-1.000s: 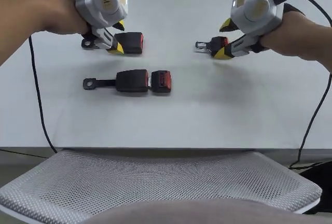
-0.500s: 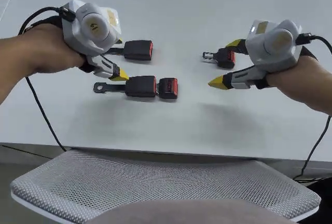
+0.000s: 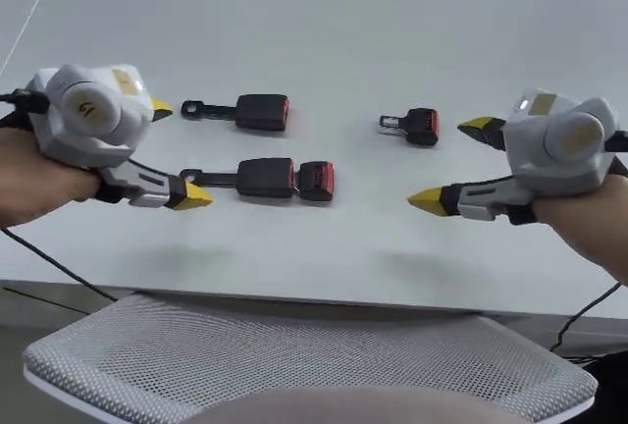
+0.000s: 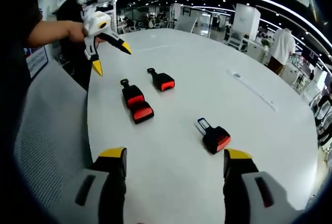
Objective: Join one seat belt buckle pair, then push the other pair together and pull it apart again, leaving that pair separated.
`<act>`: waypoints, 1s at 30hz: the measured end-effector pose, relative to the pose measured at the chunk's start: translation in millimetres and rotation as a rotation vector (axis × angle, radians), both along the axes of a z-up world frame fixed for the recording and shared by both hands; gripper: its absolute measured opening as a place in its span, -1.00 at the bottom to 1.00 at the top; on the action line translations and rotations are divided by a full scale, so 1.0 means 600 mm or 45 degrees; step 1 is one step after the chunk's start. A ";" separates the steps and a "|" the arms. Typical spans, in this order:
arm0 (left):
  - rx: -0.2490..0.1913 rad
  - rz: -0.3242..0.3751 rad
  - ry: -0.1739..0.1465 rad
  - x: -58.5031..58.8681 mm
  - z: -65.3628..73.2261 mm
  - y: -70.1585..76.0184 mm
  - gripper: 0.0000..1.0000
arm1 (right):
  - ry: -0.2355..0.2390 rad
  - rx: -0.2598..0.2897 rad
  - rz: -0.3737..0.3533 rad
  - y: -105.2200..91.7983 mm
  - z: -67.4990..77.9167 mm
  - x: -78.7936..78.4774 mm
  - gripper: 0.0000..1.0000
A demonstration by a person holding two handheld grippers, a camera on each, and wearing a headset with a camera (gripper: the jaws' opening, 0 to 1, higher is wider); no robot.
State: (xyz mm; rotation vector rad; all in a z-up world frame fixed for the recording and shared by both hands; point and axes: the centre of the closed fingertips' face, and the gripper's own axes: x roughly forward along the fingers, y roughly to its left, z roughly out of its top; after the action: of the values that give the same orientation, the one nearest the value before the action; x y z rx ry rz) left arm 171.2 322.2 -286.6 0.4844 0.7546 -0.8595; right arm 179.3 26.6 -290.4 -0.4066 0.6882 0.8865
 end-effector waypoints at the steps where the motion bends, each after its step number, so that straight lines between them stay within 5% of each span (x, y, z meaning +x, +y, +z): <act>1: 0.002 0.006 -0.002 -0.006 0.000 0.009 0.67 | -0.002 -0.007 -0.016 -0.007 -0.002 -0.002 0.63; 4: 0.012 0.046 0.013 -0.020 -0.002 0.030 0.74 | 0.000 -0.018 -0.047 -0.021 -0.007 -0.004 0.74; 6: 0.088 0.026 -0.006 -0.028 -0.005 0.048 0.77 | -0.002 -0.023 -0.060 -0.027 -0.007 -0.006 0.76; 10: -0.028 0.125 0.011 -0.032 0.009 0.052 0.86 | -0.006 -0.015 -0.080 -0.032 -0.004 -0.006 0.81; 18: 0.003 0.172 -0.042 -0.031 0.017 0.083 1.00 | -0.018 0.002 -0.089 -0.026 0.002 -0.011 0.86; 30: -0.002 0.200 -0.053 -0.039 0.018 0.091 1.00 | -0.040 0.015 -0.118 -0.026 0.008 0.001 1.00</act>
State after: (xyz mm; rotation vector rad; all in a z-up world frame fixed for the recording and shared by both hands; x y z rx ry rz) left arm 147.6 376.9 -275.8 0.4343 0.7438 -0.7015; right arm 179.9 10.8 -285.7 -0.3744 0.6677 0.7950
